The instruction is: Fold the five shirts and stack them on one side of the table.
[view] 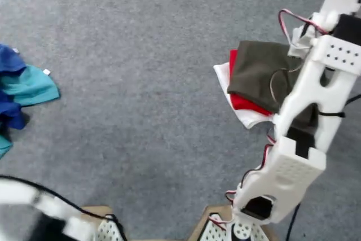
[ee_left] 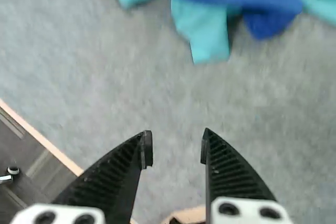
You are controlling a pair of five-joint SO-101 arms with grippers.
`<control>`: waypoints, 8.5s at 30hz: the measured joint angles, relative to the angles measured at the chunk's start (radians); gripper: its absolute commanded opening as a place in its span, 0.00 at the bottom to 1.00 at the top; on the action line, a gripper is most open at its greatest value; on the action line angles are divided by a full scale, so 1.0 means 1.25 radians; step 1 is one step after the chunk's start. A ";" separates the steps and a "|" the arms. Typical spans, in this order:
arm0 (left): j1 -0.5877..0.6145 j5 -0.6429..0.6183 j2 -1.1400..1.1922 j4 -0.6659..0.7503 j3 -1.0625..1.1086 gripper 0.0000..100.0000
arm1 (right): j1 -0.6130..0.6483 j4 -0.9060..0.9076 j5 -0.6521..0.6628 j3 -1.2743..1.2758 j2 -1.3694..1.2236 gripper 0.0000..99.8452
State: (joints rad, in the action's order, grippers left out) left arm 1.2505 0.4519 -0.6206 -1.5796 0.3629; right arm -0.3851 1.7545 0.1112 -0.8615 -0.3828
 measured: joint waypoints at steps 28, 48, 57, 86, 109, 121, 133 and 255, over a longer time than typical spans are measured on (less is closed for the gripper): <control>-0.081 -0.047 -0.892 0.144 0.649 0.18 | 0.168 0.000 0.000 -0.005 0.000 0.02; -0.108 -0.207 -0.279 0.031 0.188 0.17 | 0.562 -0.052 0.000 -0.005 -0.157 0.02; -0.092 -0.237 -0.238 0.172 0.239 0.17 | 0.635 -0.060 0.000 -0.005 -0.243 0.02; -0.150 -0.354 0.441 0.495 -0.075 0.28 | 0.708 -0.060 0.000 -0.005 -0.295 0.02; -0.247 -0.371 0.972 0.007 -0.892 0.03 | 0.708 -0.052 0.000 -0.005 -0.295 0.02; -0.411 -0.371 0.928 -0.139 -1.045 0.03 | 0.653 0.002 0.000 -0.005 -0.279 0.03; -0.799 -0.233 0.394 -0.139 -0.501 0.03 | 0.568 0.002 0.000 -0.005 -0.140 0.03; -0.166 -0.447 0.763 -0.002 -0.691 0.25 | 0.668 -0.010 0.060 0.419 0.060 0.31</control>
State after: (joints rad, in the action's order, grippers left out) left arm 1.0434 -0.1066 0.3337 -1.5827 -0.5010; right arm 0.4496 1.7423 0.1864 -0.3383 -0.3076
